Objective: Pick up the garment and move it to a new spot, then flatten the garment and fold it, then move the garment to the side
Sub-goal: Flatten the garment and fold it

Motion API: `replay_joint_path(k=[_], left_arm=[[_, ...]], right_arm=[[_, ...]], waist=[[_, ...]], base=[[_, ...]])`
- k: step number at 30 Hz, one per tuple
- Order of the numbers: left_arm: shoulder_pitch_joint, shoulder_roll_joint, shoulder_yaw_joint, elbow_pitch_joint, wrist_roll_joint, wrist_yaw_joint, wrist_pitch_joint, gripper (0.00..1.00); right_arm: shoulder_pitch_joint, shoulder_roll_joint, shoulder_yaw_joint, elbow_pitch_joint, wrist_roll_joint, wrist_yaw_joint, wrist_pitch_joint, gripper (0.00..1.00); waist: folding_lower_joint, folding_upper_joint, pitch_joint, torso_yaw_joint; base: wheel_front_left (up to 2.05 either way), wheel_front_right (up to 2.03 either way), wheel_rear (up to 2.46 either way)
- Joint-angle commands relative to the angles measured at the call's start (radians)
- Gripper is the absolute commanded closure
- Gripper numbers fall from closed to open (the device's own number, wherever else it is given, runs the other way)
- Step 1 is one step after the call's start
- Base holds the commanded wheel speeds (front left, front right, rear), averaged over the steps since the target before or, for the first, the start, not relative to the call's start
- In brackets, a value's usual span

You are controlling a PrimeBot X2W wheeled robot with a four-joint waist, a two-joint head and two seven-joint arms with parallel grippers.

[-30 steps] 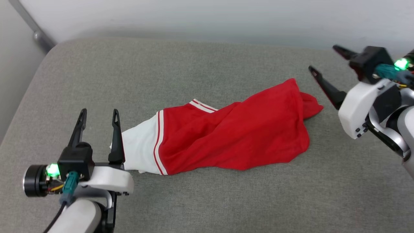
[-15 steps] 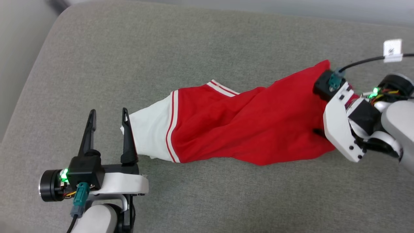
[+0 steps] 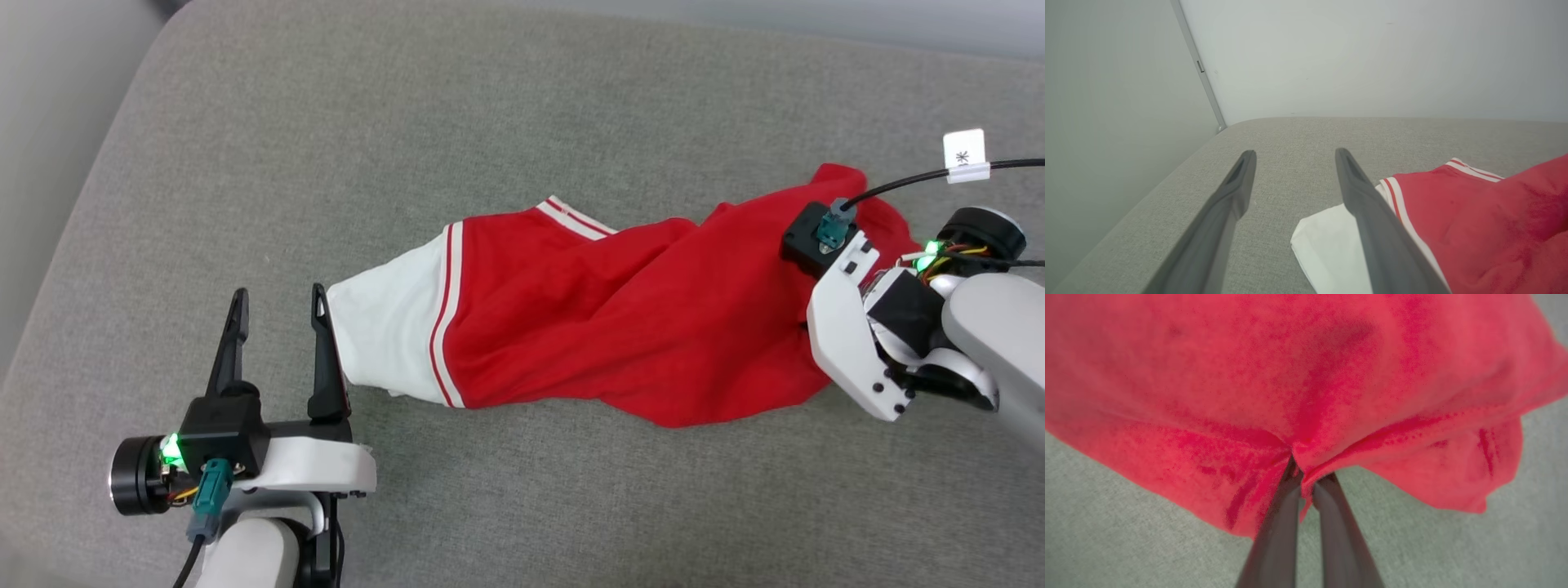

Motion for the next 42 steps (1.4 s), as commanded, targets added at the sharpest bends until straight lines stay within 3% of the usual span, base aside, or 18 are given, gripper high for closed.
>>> replay_joint_path(k=[1, 7, 13, 19, 24, 28, 34, 35, 36, 37, 42], left_arm=[[0.013, -0.01, 0.011, 0.004, 0.01, -0.007, -0.003, 0.0], [0.075, -0.034, 0.052, 0.023, 0.031, -0.037, -0.003, 0.0], [0.153, -0.051, 0.085, 0.027, 0.054, -0.051, -0.003, 0.0], [0.226, -0.064, 0.117, 0.027, 0.063, -0.06, -0.003, 0.0], [0.26, -0.071, 0.134, 0.031, 0.072, -0.074, -0.003, 0.0], [0.264, -0.073, 0.138, 0.032, 0.08, -0.082, -0.003, 0.0], [0.269, -0.078, 0.144, 0.037, 0.089, -0.094, -0.003, 0.0], [0.27, -0.079, 0.144, 0.038, 0.091, -0.095, -0.003, 0.0], [0.273, -0.08, 0.144, 0.041, 0.093, -0.097, -0.003, 0.0], [0.275, -0.082, 0.146, 0.043, 0.094, -0.098, -0.003, 0.0], [0.285, -0.089, 0.15, 0.046, 0.101, -0.103, -0.003, 0.0]], right_arm=[[-0.022, -0.009, 0.004, 0.011, -0.012, -0.002, -0.017, 1.0], [-0.071, -0.06, 0.007, -0.05, -0.027, -0.002, -0.122, 1.0], [-0.03, -0.191, 0.009, -0.208, -0.044, -0.001, -0.179, 1.0], [0.192, -0.352, 0.008, -0.406, -0.03, -0.001, -0.163, 1.0], [0.442, -0.428, 0.004, -0.457, 0.027, -0.001, -0.2, 1.0], [0.578, -0.436, -0.008, -0.433, 0.047, -0.001, -0.229, 1.0], [0.763, -0.352, -0.101, -0.312, 0.043, -0.001, -0.307, 1.0], [0.779, -0.338, -0.127, -0.292, 0.033, -0.001, -0.321, 0.69], [0.793, -0.323, -0.157, -0.278, 0.026, -0.001, -0.337, 0.11], [0.805, -0.311, -0.191, -0.266, 0.02, -0.001, -0.351, 0.0], [0.823, -0.309, -0.39, -0.264, -0.046, -0.001, -0.395, 0.0]], waist=[[0.0, 0.0, -0.031, -0.019], [0.0, 0.0, -0.126, -0.067], [0.0, 0.0, -0.205, -0.115], [0.0, 0.0, -0.26, -0.162], [0.0, 0.0, -0.286, -0.191], [0.0, 0.0, -0.291, -0.204], [0.0, 0.0, -0.289, -0.218], [0.0, 0.0, -0.29, -0.22], [0.0, 0.0, -0.29, -0.223], [0.0, 0.0, -0.291, -0.225], [0.0, 0.0, -0.297, -0.229]], base=[[0.0, 0.0, 0.0], [0.0, 0.0, 0.0], [0.0, 0.0, 0.0], [0.0, 0.0, 0.0], [0.0, 0.0, 0.0], [0.0, 0.0, 0.0], [0.0, 0.0, 0.0], [0.0, 0.0, 0.0], [0.0, 0.0, 0.0], [0.0, 0.0, 0.0], [0.0, 0.0, 0.0]])
